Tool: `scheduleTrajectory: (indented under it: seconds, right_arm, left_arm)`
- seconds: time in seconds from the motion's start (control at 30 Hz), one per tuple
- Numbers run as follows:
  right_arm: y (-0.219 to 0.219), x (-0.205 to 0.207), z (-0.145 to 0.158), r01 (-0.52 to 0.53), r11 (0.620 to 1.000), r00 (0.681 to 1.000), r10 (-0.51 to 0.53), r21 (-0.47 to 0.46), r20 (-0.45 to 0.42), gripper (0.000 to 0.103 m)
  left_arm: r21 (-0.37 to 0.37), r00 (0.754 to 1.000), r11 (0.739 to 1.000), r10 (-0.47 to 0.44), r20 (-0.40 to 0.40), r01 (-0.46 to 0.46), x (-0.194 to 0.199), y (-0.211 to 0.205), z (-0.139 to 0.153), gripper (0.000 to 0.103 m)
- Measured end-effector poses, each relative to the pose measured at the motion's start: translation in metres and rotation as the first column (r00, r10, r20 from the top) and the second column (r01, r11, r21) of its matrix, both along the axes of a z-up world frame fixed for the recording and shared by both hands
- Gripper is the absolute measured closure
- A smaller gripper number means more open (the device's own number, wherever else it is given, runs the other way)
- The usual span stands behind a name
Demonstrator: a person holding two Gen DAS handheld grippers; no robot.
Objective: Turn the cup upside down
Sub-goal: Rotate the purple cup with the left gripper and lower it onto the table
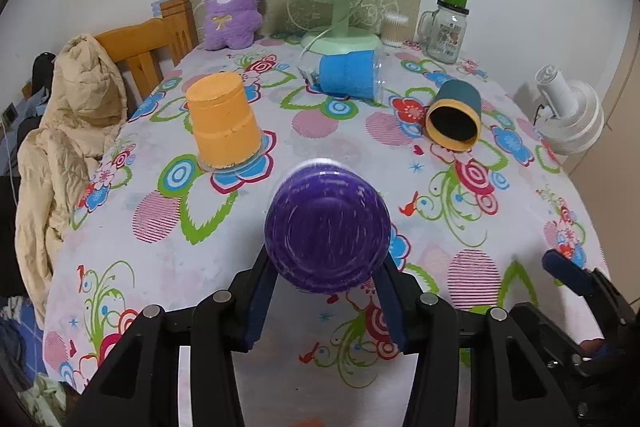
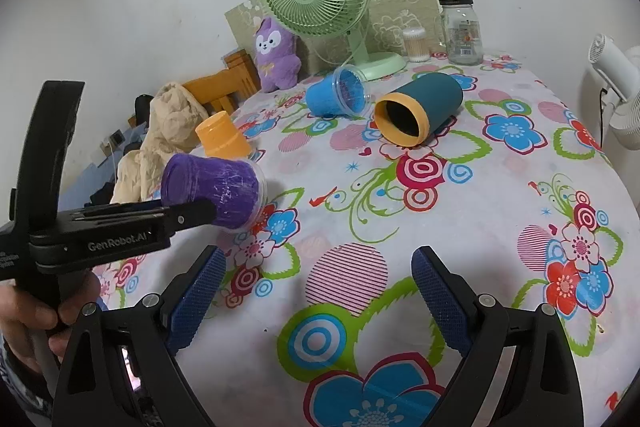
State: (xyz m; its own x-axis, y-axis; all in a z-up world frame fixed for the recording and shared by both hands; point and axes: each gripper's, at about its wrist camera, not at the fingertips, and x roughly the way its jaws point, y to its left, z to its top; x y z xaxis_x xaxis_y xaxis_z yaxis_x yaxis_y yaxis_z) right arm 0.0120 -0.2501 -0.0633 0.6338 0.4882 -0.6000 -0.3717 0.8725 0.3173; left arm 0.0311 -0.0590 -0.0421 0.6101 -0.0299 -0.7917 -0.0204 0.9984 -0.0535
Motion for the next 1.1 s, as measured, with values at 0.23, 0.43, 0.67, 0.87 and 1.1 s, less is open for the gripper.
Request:
scheduleTrajectory:
  seconds: [0.23,0.43,0.67,0.87,1.1]
  right_arm:
    - [0.000,0.000,0.000,-0.001,1.000,1.000,0.001,-0.003,-0.003,0.007]
    - [0.003,-0.001,-0.002,-0.006,1.000,1.000,0.006,-0.010,-0.003,0.007]
    - [0.003,0.000,-0.003,-0.004,1.000,1.000,0.004,-0.011,-0.008,0.007]
    - [0.004,0.000,-0.004,-0.004,1.000,1.000,0.004,-0.013,-0.007,0.007]
    - [0.006,-0.002,0.010,0.003,0.999,1.000,-0.002,-0.034,0.017,0.007]
  left_arm:
    - [-0.010,1.000,1.000,-0.013,0.024,0.013,-0.003,0.000,0.009,0.063]
    - [-0.008,1.000,1.000,-0.018,0.024,0.019,-0.003,0.000,0.010,0.063]
    - [-0.011,1.000,1.000,-0.016,0.024,0.017,-0.003,0.001,0.010,0.063]
    - [-0.013,1.000,1.000,-0.004,0.024,0.005,-0.003,0.004,0.010,0.035]
    - [-0.026,0.998,0.999,0.026,0.049,-0.025,-0.007,0.011,0.018,0.017]
